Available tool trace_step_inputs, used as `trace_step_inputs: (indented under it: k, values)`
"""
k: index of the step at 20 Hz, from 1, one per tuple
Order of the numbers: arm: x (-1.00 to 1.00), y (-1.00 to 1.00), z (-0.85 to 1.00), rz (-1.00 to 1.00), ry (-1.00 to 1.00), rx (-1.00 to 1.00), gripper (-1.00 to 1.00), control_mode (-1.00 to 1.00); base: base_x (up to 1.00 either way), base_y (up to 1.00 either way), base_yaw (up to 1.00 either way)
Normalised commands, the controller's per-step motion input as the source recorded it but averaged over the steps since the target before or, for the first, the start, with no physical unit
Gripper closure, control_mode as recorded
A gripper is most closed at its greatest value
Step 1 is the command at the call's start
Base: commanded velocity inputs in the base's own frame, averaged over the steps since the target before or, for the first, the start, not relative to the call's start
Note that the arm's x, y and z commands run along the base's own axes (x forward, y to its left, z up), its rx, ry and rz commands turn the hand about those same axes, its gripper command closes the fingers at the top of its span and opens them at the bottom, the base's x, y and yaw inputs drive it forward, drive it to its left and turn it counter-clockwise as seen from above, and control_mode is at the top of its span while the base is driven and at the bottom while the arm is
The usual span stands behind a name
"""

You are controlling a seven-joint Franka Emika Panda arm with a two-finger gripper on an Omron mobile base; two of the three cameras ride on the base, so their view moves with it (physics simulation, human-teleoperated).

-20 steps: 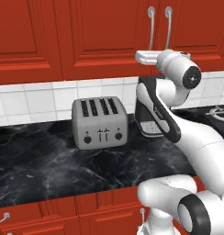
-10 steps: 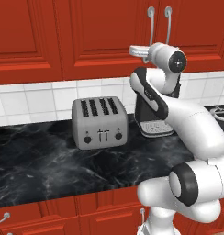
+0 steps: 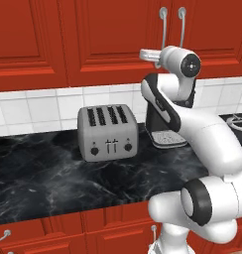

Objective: Open the cabinet directly in front. Then move the liquor and the mug to the dining counter with the candle on it.

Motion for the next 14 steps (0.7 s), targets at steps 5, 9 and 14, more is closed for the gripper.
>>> trace_step_inputs:
  k: [5,9,14]
  values:
    - [0.00,0.00,0.00,0.00,0.00,0.00,1.00,-1.00,0.00,0.00,0.00]
    - [-0.05,0.12,0.00,-0.01,0.02,0.00,1.00,-1.00,0.00,0.00,0.00]
    - [-0.13,0.49,0.03,-0.03,0.01,0.00,1.00,-1.00,0.00,0.00,0.00]
